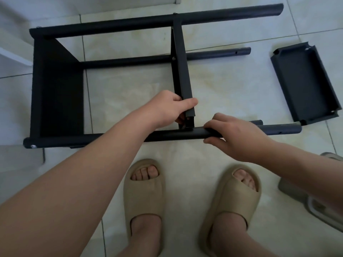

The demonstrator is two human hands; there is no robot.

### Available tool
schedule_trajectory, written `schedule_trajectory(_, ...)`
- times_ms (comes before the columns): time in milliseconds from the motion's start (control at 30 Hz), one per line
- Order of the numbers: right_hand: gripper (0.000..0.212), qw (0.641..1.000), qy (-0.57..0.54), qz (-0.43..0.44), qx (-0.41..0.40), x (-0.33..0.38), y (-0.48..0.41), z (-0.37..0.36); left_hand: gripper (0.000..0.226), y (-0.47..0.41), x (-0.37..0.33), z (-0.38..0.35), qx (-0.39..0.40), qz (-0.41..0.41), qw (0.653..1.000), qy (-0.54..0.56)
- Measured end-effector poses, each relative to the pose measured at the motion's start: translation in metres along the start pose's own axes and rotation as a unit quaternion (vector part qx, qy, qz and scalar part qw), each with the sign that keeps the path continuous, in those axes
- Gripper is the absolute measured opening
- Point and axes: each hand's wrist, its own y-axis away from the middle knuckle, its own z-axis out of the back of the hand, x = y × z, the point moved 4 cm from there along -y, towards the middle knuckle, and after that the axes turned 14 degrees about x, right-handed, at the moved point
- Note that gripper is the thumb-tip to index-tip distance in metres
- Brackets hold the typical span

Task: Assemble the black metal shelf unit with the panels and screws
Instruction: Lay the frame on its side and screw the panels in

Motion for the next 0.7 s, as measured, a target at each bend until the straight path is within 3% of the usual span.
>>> schedule_trajectory(233, 0.041, 0.997, 0.038, 0.014, -0.065, 0.012, 0.018, 0.024, 0.04, -0.001, 0.002, 0.004, 0.003, 0.031, 0.999, -0.018)
schedule_trajectory(367, 0.043, 0.996, 0.042, 0.006, -0.073, 0.008, 0.012, 0.032, 0.06, -0.001, 0.01, 0.006, 0.001, 0.075, 0.994, -0.076)
schedule_trajectory(433, 0.042, 0.996, 0.042, 0.005, -0.076, 0.005, 0.009, 0.033, 0.059, -0.003, 0.011, 0.006, 0.007, 0.084, 0.992, -0.091)
schedule_trajectory(700, 0.031, 0.996, 0.007, -0.001, -0.094, -0.009, -0.003, 0.025, 0.073, -0.011, 0.005, 0.011, -0.004, 0.044, 0.995, -0.089)
